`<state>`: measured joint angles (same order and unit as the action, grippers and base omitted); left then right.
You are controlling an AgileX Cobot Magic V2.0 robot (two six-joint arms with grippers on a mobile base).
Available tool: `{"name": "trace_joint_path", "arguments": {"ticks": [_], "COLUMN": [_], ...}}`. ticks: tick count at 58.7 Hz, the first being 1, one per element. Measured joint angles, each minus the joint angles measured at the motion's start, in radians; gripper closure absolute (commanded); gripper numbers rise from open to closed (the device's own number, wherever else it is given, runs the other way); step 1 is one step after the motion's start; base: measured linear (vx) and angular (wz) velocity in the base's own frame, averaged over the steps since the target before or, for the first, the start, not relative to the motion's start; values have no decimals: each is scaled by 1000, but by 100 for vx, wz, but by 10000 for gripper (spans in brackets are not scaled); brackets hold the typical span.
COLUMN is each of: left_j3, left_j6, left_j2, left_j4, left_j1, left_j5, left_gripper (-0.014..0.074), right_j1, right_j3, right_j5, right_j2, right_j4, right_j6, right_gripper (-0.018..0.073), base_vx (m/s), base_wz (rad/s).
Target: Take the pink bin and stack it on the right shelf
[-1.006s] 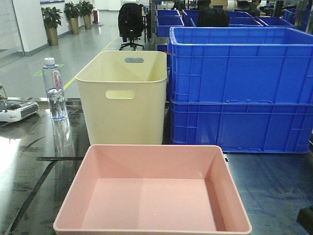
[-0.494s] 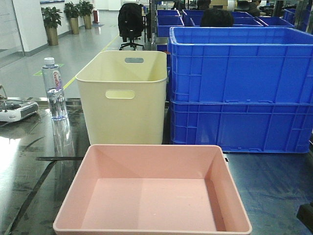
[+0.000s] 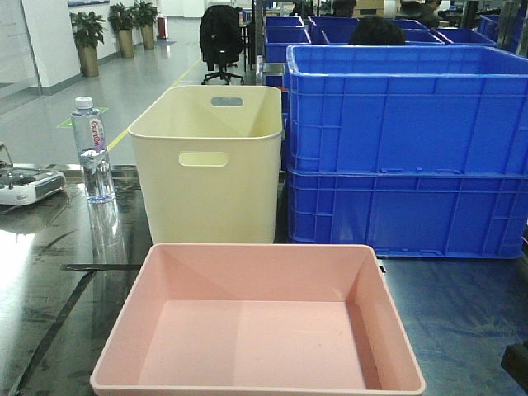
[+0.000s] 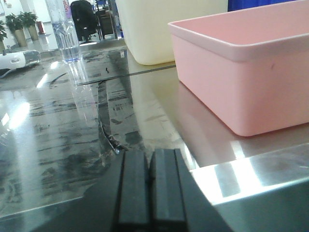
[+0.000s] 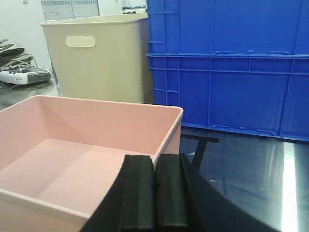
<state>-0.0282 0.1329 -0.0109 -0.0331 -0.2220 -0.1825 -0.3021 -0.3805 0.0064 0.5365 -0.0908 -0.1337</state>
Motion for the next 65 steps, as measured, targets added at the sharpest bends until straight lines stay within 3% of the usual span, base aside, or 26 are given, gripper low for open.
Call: {"name": "trace_joint_path", "arguments": {"ticks": [33, 50, 65], "left_j3": [0, 0, 0], "left_j6": [-2, -3, -3], "left_j2": [0, 0, 0], "left_j4": [1, 3, 3], "left_j1": [0, 0, 0], "left_j5": [-9, -10, -13], "left_gripper": [604, 604, 604], "right_j1": [9, 229, 250], "right_j3": [67, 384, 410], "right_j5": [-6, 75, 83], "right_j2": [-58, -495, -549], "right_j4": [0, 70, 73], "right_j6": [36, 134, 140], "right_gripper": [568, 568, 568], "base_vx": [0, 0, 0], "base_wz": [0, 0, 0]}}
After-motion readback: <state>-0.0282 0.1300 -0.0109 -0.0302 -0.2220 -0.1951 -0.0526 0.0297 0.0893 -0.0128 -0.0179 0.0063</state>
